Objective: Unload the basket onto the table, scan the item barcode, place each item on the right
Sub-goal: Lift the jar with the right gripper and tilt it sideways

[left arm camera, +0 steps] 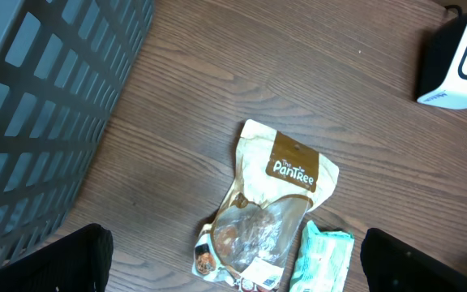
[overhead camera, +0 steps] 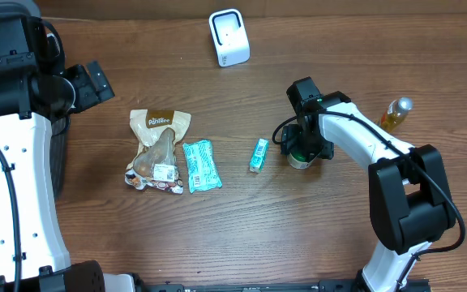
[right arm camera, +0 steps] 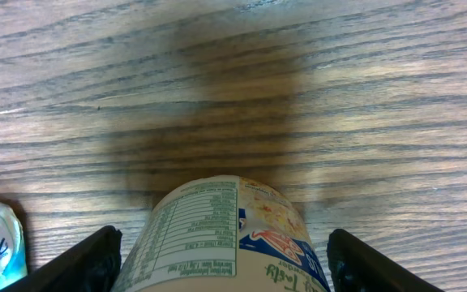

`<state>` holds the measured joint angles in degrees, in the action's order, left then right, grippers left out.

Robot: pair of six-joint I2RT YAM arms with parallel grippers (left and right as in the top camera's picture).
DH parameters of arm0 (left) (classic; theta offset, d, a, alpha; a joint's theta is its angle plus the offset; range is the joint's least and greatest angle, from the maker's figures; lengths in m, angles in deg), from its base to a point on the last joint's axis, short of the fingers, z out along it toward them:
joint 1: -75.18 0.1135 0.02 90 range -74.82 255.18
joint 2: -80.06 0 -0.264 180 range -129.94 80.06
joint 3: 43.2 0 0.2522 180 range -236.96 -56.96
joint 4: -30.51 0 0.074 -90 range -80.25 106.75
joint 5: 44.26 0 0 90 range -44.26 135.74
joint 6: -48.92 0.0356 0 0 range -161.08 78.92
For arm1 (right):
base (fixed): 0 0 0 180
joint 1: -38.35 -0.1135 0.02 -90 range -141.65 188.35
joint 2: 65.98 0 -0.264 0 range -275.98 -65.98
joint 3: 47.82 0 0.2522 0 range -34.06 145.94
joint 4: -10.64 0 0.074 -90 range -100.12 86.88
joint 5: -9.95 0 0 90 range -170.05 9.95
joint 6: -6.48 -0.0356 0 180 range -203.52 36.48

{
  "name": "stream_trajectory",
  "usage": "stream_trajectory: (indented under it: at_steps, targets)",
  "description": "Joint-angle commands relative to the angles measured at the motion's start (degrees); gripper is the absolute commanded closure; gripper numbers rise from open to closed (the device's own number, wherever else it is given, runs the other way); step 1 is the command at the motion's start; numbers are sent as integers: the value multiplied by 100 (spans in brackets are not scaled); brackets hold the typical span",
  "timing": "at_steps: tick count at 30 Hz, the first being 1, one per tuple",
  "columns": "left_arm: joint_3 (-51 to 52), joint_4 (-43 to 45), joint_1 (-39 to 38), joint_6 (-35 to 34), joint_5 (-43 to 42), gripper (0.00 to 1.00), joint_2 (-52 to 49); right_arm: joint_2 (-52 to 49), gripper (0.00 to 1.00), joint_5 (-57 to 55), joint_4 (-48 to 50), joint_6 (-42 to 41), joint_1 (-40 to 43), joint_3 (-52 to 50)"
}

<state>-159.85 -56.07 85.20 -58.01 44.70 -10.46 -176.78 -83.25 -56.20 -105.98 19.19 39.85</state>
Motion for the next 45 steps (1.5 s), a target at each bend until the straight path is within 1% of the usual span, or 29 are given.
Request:
stream_trajectory:
  at_steps: [1,2,5,8,10,12,15,17,19,21,24,28,32,34,35,39,41,42,45]
  targets:
    - [-35,0,2,66,0,1,-13,44,27,-15,11,-2,4,-28]
    - [-35,0,2,66,-2,0,-13,44,28,-15,-9,-4,15,-7]
    - [-35,0,2,66,-2,1,-13,46,43,-13,-330,-7,85,260]
    - [-35,0,2,66,-2,0,-13,61,48,-11,-750,-9,155,612]
    - [-35,0,2,66,0,0,-13,103,48,0,-1019,-11,192,885]
    - [-35,0,2,66,0,1,-13,153,48,240,-1340,-9,234,1283]
    - [-35,0,2,66,-2,0,-13,164,48,946,-1954,-9,247,2052]
    - [-35,0,2,66,-2,1,-13,164,48,1591,-2181,-9,247,2341]
    - [-35,0,2,66,0,0,-13,164,49,2406,-2315,-9,247,2455]
    - [-35,0,2,66,-2,1,-13,162,49,2973,-2402,-9,247,2455]
    - [-35,0,4,66,0,0,-13,162,48,3703,-2787,-11,247,2455]
    - [-35,0,4,66,0,0,-13,162,44,4352,-3097,-31,221,2452]
    - [-35,0,2,66,0,0,-13,162,44,4802,-3368,-31,203,2452]
    - [-35,0,2,66,-2,1,-13,162,46,5003,-3453,-39,203,2452]
    - [-35,0,2,66,0,0,-13,162,48,5045,-3501,-197,203,2455]
    - [-35,0,2,66,-2,1,-13,162,42,5049,-3630,-933,203,2452]
    - [-35,0,2,66,0,0,-13,162,38,5051,-3661,-1117,203,2452]
    - [-35,0,2,66,0,0,-13,162,38,5051,-3687,-1235,203,2452]
    - [-35,0,2,66,0,1,-13,162,38,5088,-3694,-1255,203,2452]
